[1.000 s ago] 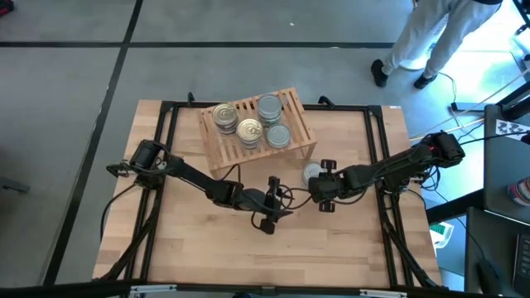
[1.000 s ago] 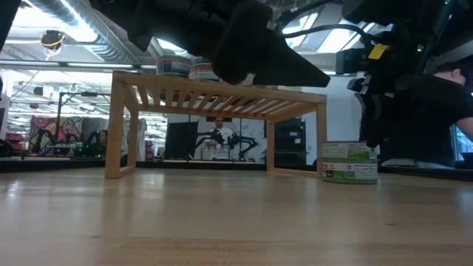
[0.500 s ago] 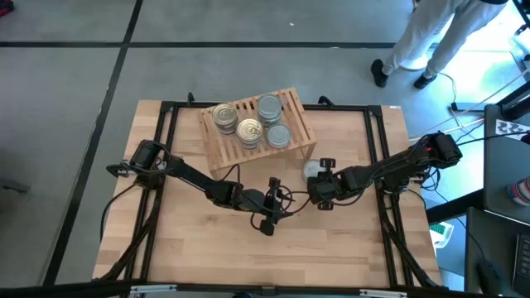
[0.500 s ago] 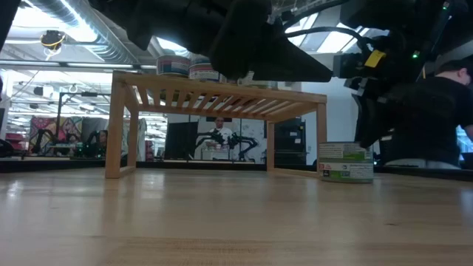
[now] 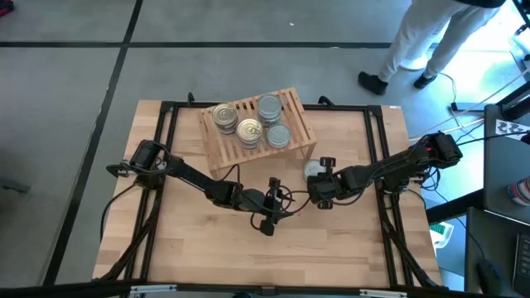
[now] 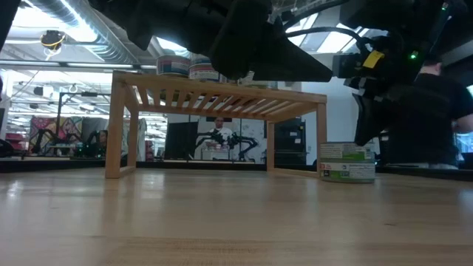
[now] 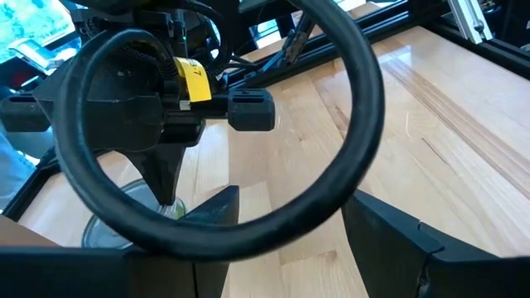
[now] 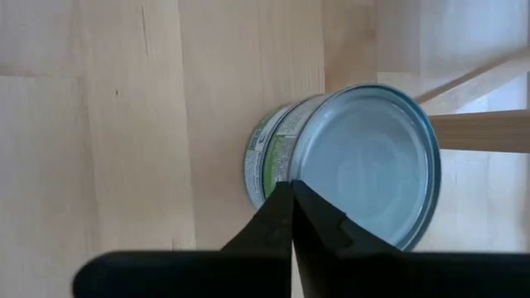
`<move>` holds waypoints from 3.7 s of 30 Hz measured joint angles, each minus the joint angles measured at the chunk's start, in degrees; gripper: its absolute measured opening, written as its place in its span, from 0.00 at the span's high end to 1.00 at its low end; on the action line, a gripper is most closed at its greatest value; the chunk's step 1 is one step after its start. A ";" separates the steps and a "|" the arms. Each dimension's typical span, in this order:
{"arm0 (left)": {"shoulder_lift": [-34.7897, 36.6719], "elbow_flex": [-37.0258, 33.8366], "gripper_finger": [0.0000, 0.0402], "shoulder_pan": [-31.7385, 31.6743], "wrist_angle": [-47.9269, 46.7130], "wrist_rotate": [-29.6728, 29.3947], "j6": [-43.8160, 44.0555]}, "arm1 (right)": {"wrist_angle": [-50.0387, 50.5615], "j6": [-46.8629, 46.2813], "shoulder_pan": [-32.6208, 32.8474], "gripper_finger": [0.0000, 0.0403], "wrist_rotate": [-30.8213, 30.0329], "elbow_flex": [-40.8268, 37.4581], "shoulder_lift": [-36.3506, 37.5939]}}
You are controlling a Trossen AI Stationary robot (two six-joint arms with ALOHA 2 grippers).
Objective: Stack canned seafood by type on shelf
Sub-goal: Stack the green tuna can on top of the green tuna can on the shelf
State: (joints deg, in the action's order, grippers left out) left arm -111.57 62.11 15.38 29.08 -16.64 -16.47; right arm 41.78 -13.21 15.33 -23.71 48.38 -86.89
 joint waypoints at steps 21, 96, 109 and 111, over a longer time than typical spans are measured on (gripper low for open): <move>-2.51 0.09 0.47 1.02 -0.96 -0.89 -6.58 | -5.21 -1.55 0.00 0.99 10.01 -0.17 -0.39; 4.00 0.09 0.93 5.27 -46.40 -8.34 13.05 | -52.62 14.91 0.09 0.48 20.85 0.04 -10.77; 4.04 0.11 1.00 5.27 -46.12 -8.17 12.52 | -55.76 24.26 0.09 0.48 18.64 0.02 -14.42; 4.04 0.09 1.00 5.27 -46.12 -8.17 12.50 | -55.80 24.26 0.09 0.48 18.26 0.02 -14.41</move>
State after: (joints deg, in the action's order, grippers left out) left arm -107.53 62.19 20.64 -17.04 -24.82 -3.97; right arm -14.02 11.05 15.42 -5.44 48.40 -101.30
